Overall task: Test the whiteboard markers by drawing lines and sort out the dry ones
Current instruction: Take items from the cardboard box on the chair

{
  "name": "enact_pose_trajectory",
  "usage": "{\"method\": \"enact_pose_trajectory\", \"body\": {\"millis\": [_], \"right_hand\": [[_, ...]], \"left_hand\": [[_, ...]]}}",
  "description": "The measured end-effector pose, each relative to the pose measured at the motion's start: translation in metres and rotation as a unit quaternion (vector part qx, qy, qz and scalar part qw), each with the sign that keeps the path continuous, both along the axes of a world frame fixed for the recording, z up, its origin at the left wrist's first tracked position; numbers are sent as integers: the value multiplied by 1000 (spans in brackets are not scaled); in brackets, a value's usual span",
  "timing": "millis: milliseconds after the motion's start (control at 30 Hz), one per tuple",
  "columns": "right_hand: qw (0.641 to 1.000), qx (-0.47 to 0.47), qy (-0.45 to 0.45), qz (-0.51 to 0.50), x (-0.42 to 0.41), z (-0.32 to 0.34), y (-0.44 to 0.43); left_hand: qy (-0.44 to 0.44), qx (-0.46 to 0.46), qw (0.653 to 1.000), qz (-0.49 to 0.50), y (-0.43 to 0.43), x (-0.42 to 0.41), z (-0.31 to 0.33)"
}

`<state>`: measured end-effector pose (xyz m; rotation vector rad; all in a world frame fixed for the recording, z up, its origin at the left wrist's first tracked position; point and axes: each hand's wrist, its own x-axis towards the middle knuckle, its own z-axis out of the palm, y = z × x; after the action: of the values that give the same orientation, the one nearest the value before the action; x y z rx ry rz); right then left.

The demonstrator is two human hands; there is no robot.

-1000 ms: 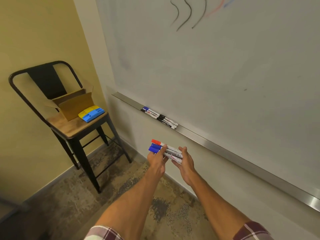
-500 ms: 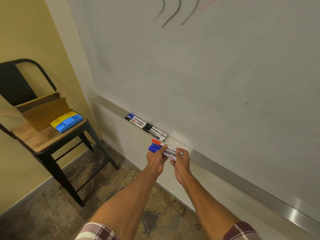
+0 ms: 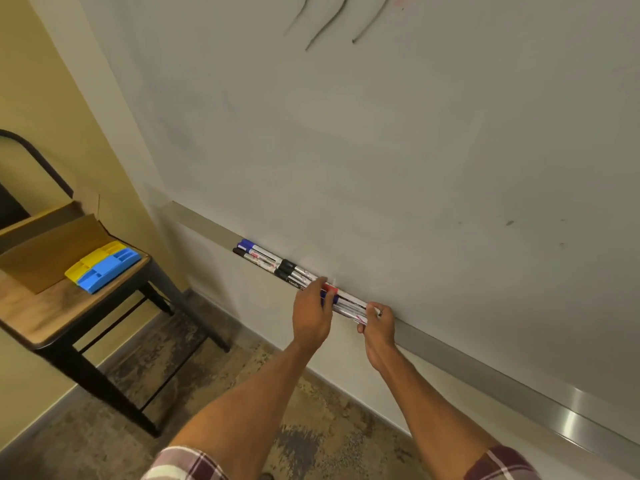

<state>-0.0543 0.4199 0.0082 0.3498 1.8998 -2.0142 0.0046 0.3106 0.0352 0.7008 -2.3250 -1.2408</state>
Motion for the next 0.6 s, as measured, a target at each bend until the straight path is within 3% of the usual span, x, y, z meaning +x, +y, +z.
{"method": "enact_pose_trajectory", "body": {"millis": [100, 167, 367, 600], "right_hand": [[999, 35, 7, -29, -7, -7, -3], [997, 55, 11, -52, -11, -11, -4], [991, 104, 2, -85, -24, -16, -11], [976, 195, -5, -99, -25, -21, -21]], "left_hand": [[-60, -238, 961, -124, -15, -6, -23], [-94, -333, 917, -199, -21, -12, -35], [-157, -408, 833, -338, -22, -24, -38], [-172, -404, 829, -346, -29, -32, -50]]}}
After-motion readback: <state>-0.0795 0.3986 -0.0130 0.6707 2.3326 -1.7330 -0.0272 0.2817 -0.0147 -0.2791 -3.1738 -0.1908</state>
